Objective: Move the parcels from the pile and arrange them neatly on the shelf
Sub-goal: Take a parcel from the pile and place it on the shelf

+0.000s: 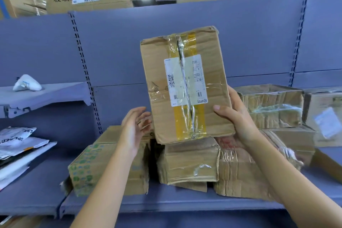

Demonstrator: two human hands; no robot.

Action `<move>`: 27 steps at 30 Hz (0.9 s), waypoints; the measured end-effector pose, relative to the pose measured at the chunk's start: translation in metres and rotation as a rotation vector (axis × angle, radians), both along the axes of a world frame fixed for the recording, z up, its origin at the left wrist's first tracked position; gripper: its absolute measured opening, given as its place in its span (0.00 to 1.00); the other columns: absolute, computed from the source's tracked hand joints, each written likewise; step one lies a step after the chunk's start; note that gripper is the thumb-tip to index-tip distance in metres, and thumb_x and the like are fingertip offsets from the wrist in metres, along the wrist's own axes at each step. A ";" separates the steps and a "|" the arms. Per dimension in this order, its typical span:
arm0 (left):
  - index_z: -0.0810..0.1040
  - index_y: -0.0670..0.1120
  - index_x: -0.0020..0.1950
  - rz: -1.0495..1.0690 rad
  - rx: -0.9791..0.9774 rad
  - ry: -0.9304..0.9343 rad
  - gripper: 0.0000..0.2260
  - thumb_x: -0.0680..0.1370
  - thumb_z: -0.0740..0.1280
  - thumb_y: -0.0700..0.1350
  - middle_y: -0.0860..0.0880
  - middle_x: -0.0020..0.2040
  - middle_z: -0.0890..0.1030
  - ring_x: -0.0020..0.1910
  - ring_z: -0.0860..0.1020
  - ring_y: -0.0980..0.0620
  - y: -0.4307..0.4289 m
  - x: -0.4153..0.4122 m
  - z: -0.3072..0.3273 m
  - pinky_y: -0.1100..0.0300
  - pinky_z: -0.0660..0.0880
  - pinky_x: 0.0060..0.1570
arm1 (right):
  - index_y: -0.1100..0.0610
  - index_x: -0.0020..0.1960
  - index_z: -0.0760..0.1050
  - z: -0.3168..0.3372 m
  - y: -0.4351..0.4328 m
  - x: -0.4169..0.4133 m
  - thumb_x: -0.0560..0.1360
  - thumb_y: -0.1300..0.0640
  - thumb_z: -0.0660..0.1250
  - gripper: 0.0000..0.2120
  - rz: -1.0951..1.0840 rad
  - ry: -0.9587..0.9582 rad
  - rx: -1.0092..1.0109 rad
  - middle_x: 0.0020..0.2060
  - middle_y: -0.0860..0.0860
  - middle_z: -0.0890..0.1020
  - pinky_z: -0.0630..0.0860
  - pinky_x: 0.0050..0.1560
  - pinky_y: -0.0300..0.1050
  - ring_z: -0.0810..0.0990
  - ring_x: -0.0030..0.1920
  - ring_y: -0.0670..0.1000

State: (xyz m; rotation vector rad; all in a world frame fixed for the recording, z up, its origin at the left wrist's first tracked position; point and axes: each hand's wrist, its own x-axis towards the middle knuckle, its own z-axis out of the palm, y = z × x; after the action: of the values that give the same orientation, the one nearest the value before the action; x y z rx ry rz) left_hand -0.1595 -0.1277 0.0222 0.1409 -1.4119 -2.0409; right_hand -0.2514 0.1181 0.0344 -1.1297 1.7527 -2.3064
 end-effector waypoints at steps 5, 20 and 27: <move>0.76 0.46 0.47 -0.077 -0.037 0.028 0.05 0.79 0.61 0.43 0.49 0.40 0.80 0.34 0.78 0.54 0.033 -0.019 0.000 0.61 0.73 0.36 | 0.48 0.72 0.65 -0.008 0.046 0.007 0.60 0.49 0.73 0.41 -0.047 -0.009 -0.022 0.62 0.55 0.78 0.79 0.50 0.54 0.80 0.58 0.58; 0.74 0.38 0.62 -0.477 -0.058 -0.029 0.30 0.66 0.69 0.55 0.39 0.53 0.75 0.49 0.73 0.44 0.147 0.000 -0.008 0.54 0.68 0.48 | 0.50 0.71 0.66 -0.041 0.149 0.131 0.65 0.57 0.71 0.36 -0.354 -0.123 -0.104 0.58 0.53 0.81 0.80 0.46 0.44 0.82 0.54 0.54; 0.77 0.43 0.53 -0.760 -0.044 -0.164 0.11 0.77 0.63 0.49 0.44 0.49 0.78 0.46 0.76 0.49 0.238 0.014 -0.045 0.59 0.74 0.45 | 0.50 0.71 0.67 -0.071 0.221 0.209 0.59 0.49 0.73 0.41 -0.662 -0.201 -0.114 0.59 0.52 0.81 0.79 0.44 0.41 0.82 0.54 0.50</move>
State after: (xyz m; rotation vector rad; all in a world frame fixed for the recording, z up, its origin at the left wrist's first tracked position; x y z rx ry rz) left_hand -0.1451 0.1100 -0.0231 -0.3025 -1.7957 -2.6381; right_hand -0.0425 0.3391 -0.0364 -0.3101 2.1688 -2.7609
